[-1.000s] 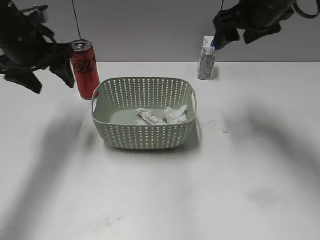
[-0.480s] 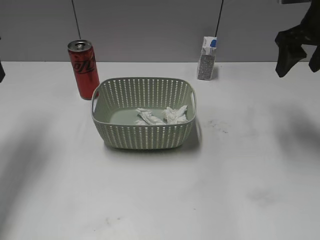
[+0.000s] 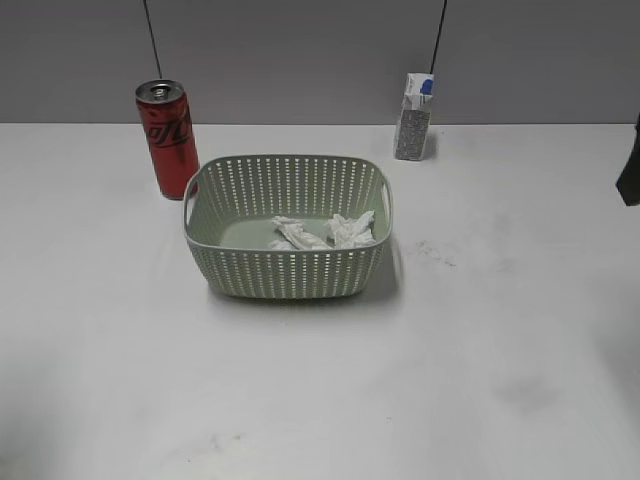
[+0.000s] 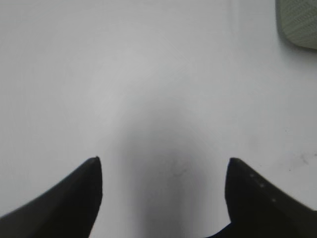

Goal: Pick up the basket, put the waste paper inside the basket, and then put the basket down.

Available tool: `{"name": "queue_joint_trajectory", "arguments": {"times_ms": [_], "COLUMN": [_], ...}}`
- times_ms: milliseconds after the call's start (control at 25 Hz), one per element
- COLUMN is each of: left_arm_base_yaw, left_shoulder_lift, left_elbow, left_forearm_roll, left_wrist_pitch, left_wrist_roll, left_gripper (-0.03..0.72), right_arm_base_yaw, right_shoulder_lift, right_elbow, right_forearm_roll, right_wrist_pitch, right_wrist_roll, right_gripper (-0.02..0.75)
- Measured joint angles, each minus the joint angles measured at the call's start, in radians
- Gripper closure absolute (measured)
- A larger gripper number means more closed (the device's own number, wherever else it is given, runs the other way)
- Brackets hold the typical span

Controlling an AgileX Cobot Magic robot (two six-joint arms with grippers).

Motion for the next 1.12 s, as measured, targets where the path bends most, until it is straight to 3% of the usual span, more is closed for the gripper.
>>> {"name": "queue_joint_trajectory", "arguments": {"times_ms": [440,800,1120], "left_arm_base_yaw": [0.000,0.000,0.000], "left_shoulder_lift": [-0.482,-0.844,-1.062], "left_elbow": [0.334,0.354,0.356], "left_forearm_roll": [-0.012,-0.022,-0.022], "left_wrist_pitch": [-0.051,-0.069,-0.067], "left_wrist_roll": [0.002,0.002,0.002], "left_gripper": [0.103,0.157,0.172], "right_arm_base_yaw": [0.000,0.000,0.000], "right_shoulder_lift": [-0.422,-0.730,-0.978], "right_elbow": [0.455,0.689,0.699], "right_forearm_roll": [0.024,0.024,0.025], "right_wrist_pitch": [-0.175,-0.203,-0.221], "right_wrist_roll": [-0.001,-0.001,-0.001], "right_gripper": [0.146,0.146,0.146]}}
